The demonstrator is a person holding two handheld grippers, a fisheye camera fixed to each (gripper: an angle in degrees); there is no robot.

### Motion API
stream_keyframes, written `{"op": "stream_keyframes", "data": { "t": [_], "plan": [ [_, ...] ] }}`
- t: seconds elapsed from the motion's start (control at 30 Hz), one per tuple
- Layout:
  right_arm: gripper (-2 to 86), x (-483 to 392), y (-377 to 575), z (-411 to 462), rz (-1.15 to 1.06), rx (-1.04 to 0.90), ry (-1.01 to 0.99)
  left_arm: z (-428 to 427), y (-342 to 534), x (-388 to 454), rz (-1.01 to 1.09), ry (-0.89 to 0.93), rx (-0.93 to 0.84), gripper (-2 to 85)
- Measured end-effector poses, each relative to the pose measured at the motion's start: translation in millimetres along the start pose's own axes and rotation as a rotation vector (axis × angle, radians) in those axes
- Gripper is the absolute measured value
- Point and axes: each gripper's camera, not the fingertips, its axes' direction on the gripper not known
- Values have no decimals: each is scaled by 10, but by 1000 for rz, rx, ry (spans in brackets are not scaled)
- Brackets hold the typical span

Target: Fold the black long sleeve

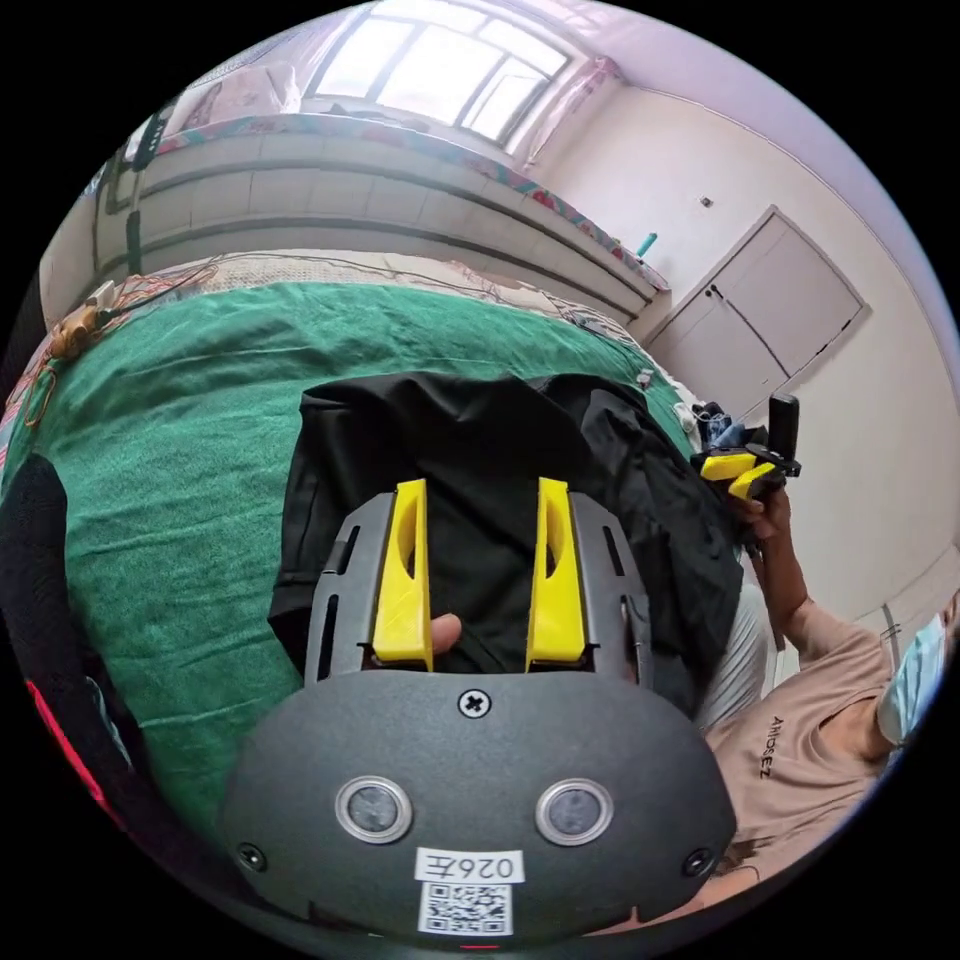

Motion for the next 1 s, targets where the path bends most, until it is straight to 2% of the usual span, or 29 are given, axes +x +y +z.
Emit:
{"op": "stream_keyframes", "data": {
  "t": [0.17, 0.23, 0.27, 0.33, 0.37, 0.4, 0.43, 0.57, 0.63, 0.73, 0.93, 1.0],
  "plan": [
    [32, 708, -740, 507, 122, -44, 177, 181, -418, -392, -102, -1, -31, 161],
    [40, 957, -969, 660, 186, -50, 183, 293, -566, -524, -131, 33, -77, 155],
    [53, 1135, -1111, 786, 245, -68, 130, 408, -664, -581, -135, 67, -133, 141],
    [50, 1388, -1296, 1032, 320, -121, -94, 519, -802, -600, -109, 20, -205, 100],
    [46, 1512, -1384, 1158, 362, -121, -264, 521, -874, -591, -73, -20, -220, 73],
    [38, 1587, -1447, 1148, 390, -63, -325, 487, -924, -615, -50, -28, -225, 52],
    [32, 1615, -1474, 1093, 395, -24, -310, 458, -936, -647, -52, -20, -215, 51],
    [11, 1749, -1490, 610, 430, 158, -25, 134, -825, -984, -111, 121, -96, 53],
    [15, 1782, -1437, 458, 435, 195, 15, -52, -703, -1065, -111, 148, -16, 62],
    [26, 1770, -1366, 448, 388, 161, -70, -180, -584, -1098, -101, 171, 25, 70],
    [71, 1553, -1438, 1048, 323, -8, -81, 354, -837, -906, -50, 71, -79, 108],
    [33, 1498, -1574, 1314, 284, -64, -20, 587, -956, -886, -64, -68, -178, 10]
  ]
}}
